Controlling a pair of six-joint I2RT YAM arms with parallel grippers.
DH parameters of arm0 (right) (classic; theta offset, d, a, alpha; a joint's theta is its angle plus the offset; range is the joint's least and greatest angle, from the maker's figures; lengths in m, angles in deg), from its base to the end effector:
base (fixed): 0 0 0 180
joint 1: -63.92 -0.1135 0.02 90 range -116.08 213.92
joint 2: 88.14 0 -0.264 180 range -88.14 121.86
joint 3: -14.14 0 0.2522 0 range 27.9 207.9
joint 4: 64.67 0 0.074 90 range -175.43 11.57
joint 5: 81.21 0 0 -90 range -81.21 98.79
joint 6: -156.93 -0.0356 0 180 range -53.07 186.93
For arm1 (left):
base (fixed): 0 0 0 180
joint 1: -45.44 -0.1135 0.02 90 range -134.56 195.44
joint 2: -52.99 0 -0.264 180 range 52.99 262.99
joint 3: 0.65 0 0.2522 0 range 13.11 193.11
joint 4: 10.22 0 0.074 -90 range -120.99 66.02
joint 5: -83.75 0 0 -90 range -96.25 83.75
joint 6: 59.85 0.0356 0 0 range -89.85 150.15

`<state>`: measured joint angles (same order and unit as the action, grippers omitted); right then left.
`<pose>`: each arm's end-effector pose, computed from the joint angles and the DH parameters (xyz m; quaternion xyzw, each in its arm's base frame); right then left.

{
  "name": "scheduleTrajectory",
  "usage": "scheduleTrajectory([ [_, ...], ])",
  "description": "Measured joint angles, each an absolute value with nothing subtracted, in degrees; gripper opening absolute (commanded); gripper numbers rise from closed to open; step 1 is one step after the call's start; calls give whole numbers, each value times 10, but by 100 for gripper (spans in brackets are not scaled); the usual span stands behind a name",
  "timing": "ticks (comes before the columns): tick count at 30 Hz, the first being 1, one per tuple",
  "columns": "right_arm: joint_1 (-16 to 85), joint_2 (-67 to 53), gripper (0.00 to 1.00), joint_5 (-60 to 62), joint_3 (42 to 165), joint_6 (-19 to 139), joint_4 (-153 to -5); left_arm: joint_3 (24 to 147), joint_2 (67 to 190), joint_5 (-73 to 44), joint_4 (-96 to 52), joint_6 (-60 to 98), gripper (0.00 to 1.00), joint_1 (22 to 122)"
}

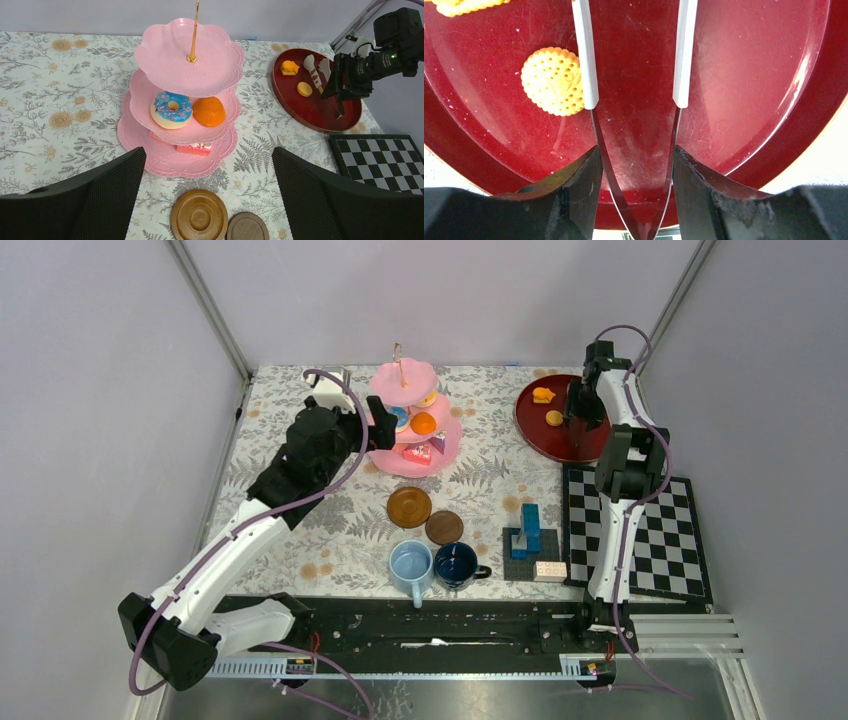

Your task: Serve the afternoon tea

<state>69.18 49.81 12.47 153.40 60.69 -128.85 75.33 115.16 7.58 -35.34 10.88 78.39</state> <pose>0.5157 -0.0498 0.1986 0.1048 0.9660 -0.0292 0.2347 0.2128 -0.1278 0.3859 0.0156 0.7713 -0.1934 0.6061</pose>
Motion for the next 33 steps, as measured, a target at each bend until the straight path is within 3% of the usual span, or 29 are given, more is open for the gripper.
scheduleTrajectory([
  [11,692,536,54,121,1593,614,-1298,753,1158,76,-350,109,99,784],
  [24,692,536,30,121,1598,617,-1301,753,1158,75,-349,108,99,784],
  [33,692,520,24,119,1545,616,-1271,753,1158,75,-349,108,99,784],
])
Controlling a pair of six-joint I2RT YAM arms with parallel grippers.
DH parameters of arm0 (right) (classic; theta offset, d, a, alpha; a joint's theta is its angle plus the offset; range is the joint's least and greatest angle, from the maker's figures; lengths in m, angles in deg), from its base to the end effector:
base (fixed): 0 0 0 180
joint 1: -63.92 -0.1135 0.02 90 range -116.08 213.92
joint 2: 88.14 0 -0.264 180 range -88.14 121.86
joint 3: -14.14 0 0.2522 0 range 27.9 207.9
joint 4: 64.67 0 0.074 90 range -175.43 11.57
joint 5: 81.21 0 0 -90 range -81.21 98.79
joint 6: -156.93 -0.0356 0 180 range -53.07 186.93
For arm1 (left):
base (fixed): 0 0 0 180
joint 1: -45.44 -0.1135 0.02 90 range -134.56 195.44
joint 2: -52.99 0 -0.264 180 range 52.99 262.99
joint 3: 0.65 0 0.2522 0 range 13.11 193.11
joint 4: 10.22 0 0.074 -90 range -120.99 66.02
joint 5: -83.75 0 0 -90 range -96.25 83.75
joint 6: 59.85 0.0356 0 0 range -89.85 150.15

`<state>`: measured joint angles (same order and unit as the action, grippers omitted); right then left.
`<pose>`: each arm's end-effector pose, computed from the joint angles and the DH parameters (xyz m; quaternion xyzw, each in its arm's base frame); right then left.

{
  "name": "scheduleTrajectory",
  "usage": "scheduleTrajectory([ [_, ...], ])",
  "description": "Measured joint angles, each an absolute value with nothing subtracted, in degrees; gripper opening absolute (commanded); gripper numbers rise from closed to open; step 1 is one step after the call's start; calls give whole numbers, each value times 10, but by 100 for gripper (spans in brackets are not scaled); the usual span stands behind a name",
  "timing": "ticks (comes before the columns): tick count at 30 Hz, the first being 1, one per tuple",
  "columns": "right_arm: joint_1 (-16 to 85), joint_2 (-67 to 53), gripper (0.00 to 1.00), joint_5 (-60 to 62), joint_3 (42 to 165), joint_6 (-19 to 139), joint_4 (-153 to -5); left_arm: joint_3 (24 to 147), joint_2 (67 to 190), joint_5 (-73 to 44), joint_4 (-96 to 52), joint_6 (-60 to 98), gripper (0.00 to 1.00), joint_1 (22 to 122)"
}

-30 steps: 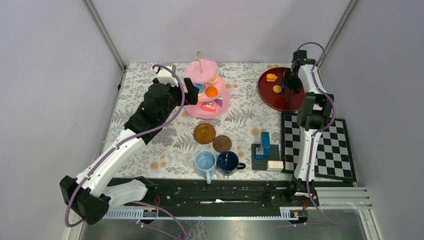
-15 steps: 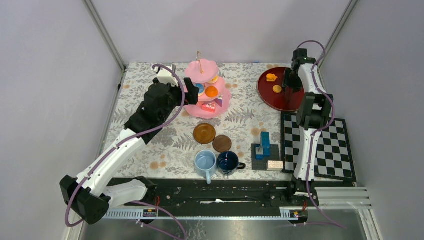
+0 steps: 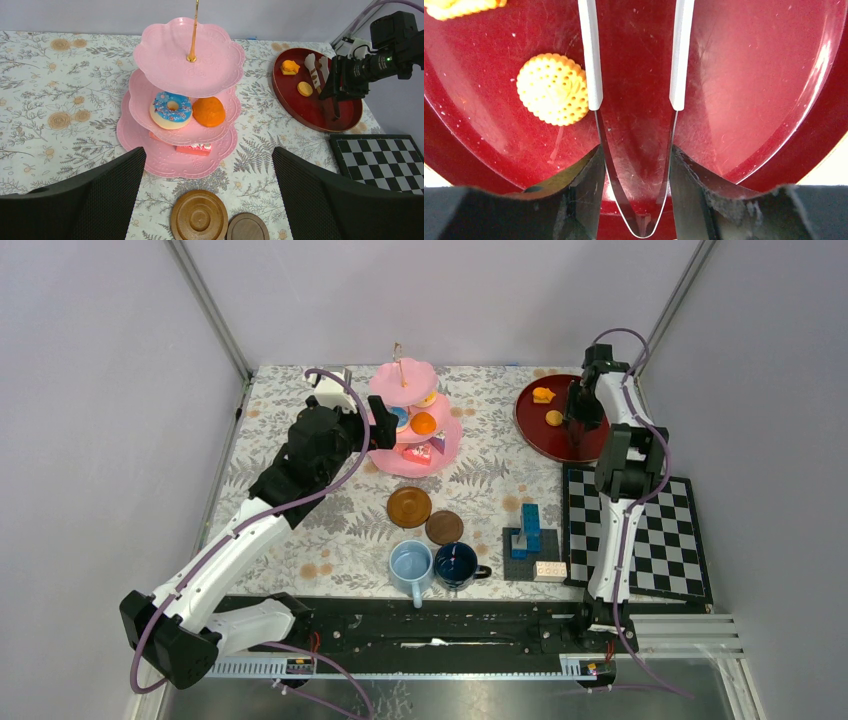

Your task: Serve the afternoon tea

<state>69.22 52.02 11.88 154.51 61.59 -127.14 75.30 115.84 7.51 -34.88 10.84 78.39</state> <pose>0.5235 -0.0505 0.1866 0.0964 0.9657 -0.0261 0.2396 0.2157 -0.1297 0.3838 0.0161 0.7727 -0.1931 0.6045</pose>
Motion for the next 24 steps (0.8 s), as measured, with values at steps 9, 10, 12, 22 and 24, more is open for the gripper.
scheduleTrajectory([
  [9,692,429,17,108,1404,609,-1204,753,1158,75,-349,108,99,784],
  [10,692,421,17,107,1395,608,-1199,753,1158,75,-349,108,99,784],
  [12,692,409,16,105,1384,606,-1190,753,1158,75,-349,108,99,784],
  [22,692,308,15,65,1266,587,-1159,753,1152,75,-348,108,99,781],
  [24,692,282,15,51,1248,580,-1158,753,1148,76,-348,108,99,780],
])
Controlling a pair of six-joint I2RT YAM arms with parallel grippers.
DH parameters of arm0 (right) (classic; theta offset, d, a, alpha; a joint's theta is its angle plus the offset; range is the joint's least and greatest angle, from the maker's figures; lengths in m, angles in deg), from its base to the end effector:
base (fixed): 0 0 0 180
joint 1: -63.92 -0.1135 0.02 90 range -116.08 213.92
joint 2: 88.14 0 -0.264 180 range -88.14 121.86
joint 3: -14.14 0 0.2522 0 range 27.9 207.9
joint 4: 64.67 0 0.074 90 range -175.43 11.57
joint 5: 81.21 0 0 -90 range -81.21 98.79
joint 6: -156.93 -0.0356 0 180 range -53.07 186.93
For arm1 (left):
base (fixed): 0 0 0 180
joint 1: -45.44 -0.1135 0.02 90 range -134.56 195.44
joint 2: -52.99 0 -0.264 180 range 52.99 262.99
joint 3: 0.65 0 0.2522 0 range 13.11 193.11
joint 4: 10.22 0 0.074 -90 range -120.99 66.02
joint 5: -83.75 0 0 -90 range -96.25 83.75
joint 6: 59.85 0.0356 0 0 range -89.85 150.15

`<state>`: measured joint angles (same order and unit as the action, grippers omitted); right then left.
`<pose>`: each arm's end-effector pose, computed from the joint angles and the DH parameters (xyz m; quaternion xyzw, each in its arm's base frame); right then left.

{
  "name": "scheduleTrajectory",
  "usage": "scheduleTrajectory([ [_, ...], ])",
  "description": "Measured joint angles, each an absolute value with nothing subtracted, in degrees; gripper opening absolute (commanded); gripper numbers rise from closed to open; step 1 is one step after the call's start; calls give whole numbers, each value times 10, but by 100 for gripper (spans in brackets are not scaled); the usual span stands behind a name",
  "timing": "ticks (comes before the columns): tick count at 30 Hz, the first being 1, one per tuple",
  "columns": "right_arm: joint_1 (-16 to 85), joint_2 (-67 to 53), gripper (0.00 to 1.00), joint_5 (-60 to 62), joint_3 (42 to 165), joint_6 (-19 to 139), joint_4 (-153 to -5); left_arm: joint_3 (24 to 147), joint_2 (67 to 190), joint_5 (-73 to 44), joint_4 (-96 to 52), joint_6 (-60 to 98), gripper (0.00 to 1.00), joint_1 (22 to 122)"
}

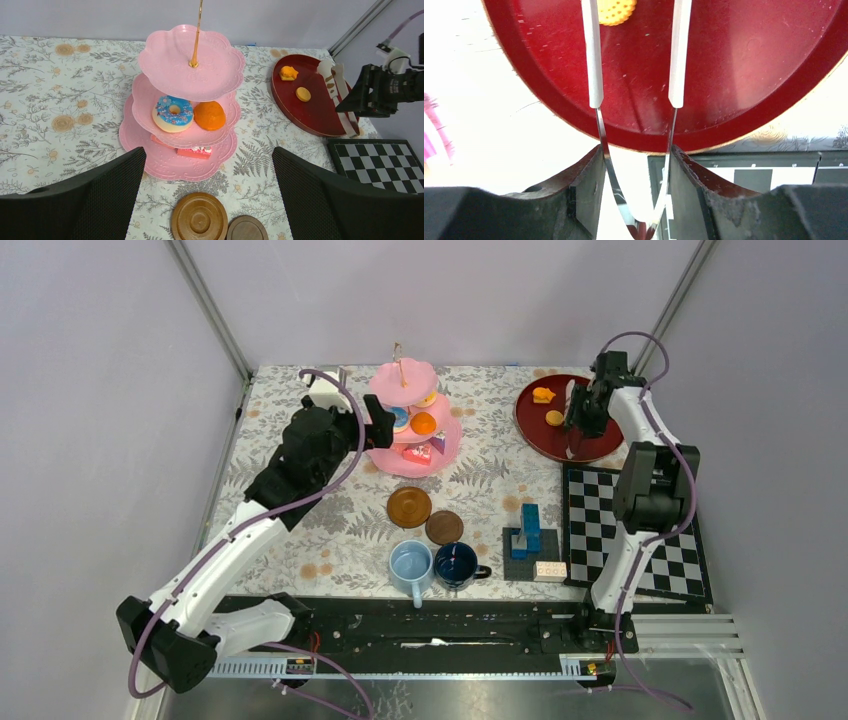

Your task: Serve the afternoon tea

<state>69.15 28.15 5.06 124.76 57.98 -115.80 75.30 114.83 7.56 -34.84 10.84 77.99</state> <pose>0.4462 -0.0385 0.2336 0.1090 0.9516 0.0404 0.2844 0.2126 -0.1256 0.3879 0.0116 0.7671 -0.1944 0.6113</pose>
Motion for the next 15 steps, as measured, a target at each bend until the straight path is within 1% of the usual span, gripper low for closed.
scheduleTrajectory([
  [4,680,231,15,28,1235,566,-1157,753,1138,79,-349,108,99,779],
  [7,653,197,15,15,1234,558,-1157,760,1130,85,-357,108,99,779],
  [11,589,159,15,-6,1236,548,-1157,782,1115,93,-367,106,99,779],
  [15,526,152,15,-23,1268,540,-1170,788,1099,103,-364,107,99,779],
])
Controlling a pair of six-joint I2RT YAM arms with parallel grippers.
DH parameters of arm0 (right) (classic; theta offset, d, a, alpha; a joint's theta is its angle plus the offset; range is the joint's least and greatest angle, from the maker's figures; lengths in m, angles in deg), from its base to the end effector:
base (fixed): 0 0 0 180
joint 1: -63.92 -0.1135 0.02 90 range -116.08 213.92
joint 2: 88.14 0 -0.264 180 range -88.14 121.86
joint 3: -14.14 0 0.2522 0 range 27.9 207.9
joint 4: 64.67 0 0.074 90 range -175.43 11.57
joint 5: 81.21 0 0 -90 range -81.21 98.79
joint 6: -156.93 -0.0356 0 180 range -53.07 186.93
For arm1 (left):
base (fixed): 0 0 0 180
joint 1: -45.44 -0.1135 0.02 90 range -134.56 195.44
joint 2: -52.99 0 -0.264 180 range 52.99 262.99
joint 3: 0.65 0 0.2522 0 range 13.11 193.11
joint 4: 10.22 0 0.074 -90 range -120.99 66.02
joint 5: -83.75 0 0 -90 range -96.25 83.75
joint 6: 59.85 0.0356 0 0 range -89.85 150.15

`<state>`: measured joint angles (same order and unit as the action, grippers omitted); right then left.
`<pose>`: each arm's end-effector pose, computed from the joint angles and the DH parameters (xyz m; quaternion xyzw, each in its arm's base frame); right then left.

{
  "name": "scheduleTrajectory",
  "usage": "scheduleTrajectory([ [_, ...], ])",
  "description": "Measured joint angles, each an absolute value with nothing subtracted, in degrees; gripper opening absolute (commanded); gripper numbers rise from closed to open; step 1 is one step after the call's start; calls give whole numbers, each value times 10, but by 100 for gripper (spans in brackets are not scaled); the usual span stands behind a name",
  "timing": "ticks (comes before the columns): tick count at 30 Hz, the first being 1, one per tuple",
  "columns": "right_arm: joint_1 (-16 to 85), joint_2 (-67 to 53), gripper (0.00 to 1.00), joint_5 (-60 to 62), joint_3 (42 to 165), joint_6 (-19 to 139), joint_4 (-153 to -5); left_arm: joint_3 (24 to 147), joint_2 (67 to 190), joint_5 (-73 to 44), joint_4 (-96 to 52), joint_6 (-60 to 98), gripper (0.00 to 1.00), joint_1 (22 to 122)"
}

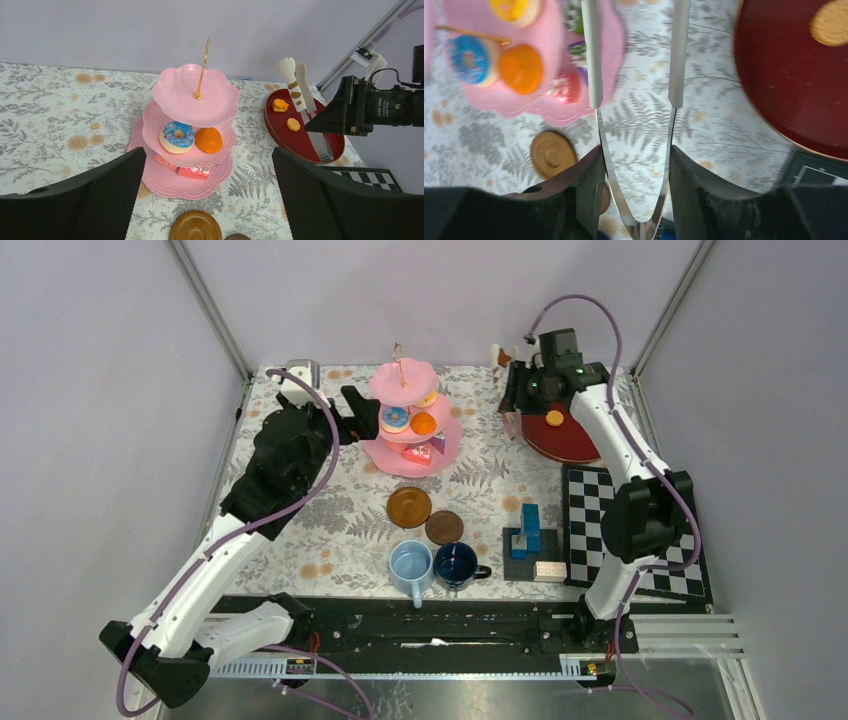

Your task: Serve the afternoon tea

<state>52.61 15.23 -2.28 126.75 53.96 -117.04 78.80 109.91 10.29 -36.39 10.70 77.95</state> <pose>0.4002 0.0870 0.3364 -0.0251 0.9137 0.1698 0.3684 0.1882 -0.1080 0.4245 -0.0157 0.7281 -0.2024 0.6547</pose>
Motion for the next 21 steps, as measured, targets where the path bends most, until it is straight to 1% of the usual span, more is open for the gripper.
scheduleTrajectory([
  [5,459,154,16,-29,1340,533,-1200,783,1098,119,-363,115,99,776],
  [8,419,169,16,-27,1410,534,-1227,774,1098,125,-359,118,99,769],
  [15,339,252,17,-5,1561,544,-1297,759,1097,127,-359,119,99,761],
  [18,324,285,17,8,1590,548,-1320,758,1097,127,-356,120,99,761],
  [21,322,302,17,19,1593,549,-1338,754,1097,127,-354,121,99,761],
])
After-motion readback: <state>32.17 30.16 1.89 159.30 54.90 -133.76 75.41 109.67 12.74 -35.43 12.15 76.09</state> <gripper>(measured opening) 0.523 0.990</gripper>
